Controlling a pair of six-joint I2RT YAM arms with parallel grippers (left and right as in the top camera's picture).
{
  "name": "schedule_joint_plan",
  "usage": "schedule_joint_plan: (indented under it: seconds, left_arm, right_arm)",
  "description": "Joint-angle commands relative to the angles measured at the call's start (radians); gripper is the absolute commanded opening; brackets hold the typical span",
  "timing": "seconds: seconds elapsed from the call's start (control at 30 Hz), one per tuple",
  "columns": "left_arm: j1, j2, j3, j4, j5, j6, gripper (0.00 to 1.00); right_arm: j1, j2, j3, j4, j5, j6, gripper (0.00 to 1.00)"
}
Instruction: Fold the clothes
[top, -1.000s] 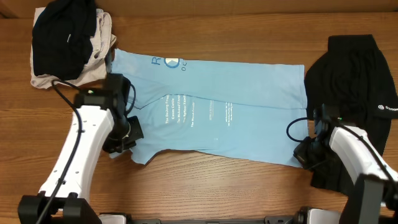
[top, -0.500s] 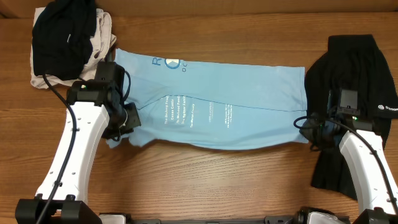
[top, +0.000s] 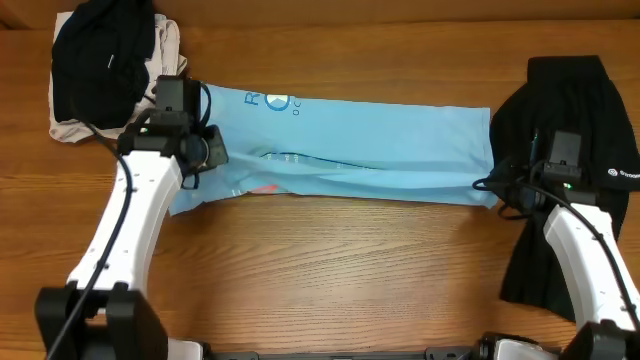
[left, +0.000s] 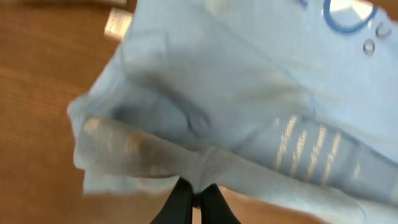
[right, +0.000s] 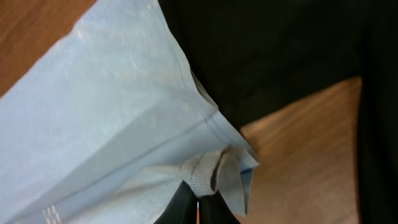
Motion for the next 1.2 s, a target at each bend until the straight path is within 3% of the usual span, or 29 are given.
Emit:
schedule_joint_plan:
  seconds: [0.0, 0.17, 0.27, 0.33, 0.43, 0.5, 0.6, 0.7, 0.87, 0.93, 1.0, 1.1, 1.17]
  left_arm:
    - [0.005, 0.077, 0.016, 0.084, -0.048, 0.047, 0.04]
    - [0.005, 0.198, 0.016, 0.271, -0.037, 0.047, 0.05]
    - [0.005, 0.248, 0.016, 0.338, -0.037, 0.047, 0.12]
    - [0.005, 0.269, 0.016, 0.361, -0.037, 0.047, 0.27]
    - [0.005, 0.275, 0.016, 0.366, -0.041, 0.048, 0.66]
    - [0.006, 0.271, 0.02, 0.364, -0.04, 0.063, 0.81]
    - [0.006, 0.264, 0.047, 0.326, -0.041, 0.085, 1.0]
    - [0.006, 0.26, 0.122, 0.212, -0.037, 0.085, 1.0]
    - [0.006, 0.26, 0.291, -0.044, 0.019, 0.085, 1.0]
    - [0.005, 0.26, 0.34, -0.123, 0.051, 0.085, 1.0]
    - [0.005, 0.26, 0.368, -0.171, 0.076, 0.085, 1.0]
    - [0.005, 0.261, 0.371, -0.191, 0.092, 0.085, 1.0]
    - [0.005, 0.261, 0.367, -0.196, 0.094, 0.085, 1.0]
  right_arm:
    - [-0.002, 0.056, 0.019, 0.046, -0.012, -0.023, 0.04]
    - [0.005, 0.141, 0.019, 0.158, -0.026, -0.023, 0.04]
    - [0.017, 0.172, 0.019, 0.217, -0.028, -0.045, 0.1]
    - [0.022, 0.176, 0.019, 0.235, -0.026, -0.054, 0.18]
    - [0.026, 0.175, 0.02, 0.254, -0.026, -0.075, 0.58]
    - [0.025, 0.175, 0.023, 0.251, -0.026, -0.076, 0.69]
    - [0.022, 0.175, 0.045, 0.221, -0.026, -0.09, 0.76]
    - [0.007, 0.175, 0.084, 0.182, -0.024, -0.12, 0.81]
    - [-0.07, 0.176, 0.105, 0.208, -0.019, -0.119, 0.81]
    - [-0.103, 0.184, 0.105, 0.225, -0.02, -0.119, 0.75]
    - [-0.128, 0.201, 0.105, 0.238, -0.039, -0.12, 0.65]
    - [-0.145, 0.249, 0.105, 0.279, -0.106, -0.12, 0.39]
    - [-0.145, 0.295, 0.105, 0.303, -0.109, -0.119, 0.27]
